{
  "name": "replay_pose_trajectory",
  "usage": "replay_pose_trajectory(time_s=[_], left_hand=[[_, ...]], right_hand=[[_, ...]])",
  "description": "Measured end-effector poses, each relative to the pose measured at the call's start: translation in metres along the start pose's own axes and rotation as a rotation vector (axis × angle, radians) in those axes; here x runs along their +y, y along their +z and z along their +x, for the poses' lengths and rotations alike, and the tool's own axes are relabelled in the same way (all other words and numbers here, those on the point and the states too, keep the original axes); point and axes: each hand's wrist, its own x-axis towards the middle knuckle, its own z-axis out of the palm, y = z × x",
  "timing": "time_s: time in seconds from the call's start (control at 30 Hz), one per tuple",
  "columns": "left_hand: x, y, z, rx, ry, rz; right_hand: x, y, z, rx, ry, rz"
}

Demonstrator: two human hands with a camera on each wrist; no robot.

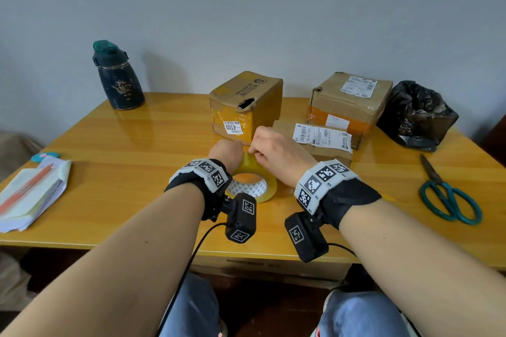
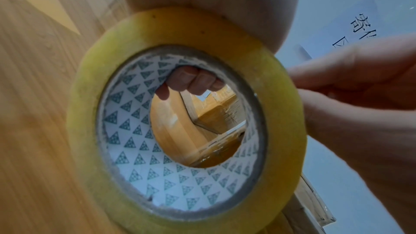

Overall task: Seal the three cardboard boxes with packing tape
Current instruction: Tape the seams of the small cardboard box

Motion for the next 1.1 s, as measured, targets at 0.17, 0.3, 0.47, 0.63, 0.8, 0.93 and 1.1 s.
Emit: replay_pose_trajectory(time_s=[0.17,0.3,0.47,0.63,0.8,0.93,1.1], left_hand=[[-0.003,0.001,-0.001,0.028,-0.072,-0.238],[0.004,0.000,-0.003,0.040,-0.114,-0.193],[0.005,0.002,-0.001,0.039,-0.108,-0.232],[-0.004,0.004,-0.001,0.039,-0.120,-0.451],[-0.001,0.001,-0.007,0.039,-0.153,-0.311],[-0.003,0.000,-0.002,0.009,-0.085,-0.183],[-0.004,0.000,-0.001,0.022,-0.046,-0.128]], right_hand=[[0.000,-0.004,-0.002,-0.009,0.020,0.016],[0.001,-0.008,-0.003,-0.023,0.029,0.032],[0.003,-0.004,-0.008,0.032,0.027,0.050],[0.002,0.001,-0.011,0.055,0.040,0.097],[0.001,0.007,-0.007,0.073,0.055,0.116],[0.002,0.008,-0.005,0.058,0.057,0.100],[0.004,0.004,-0.005,0.098,0.030,0.078]])
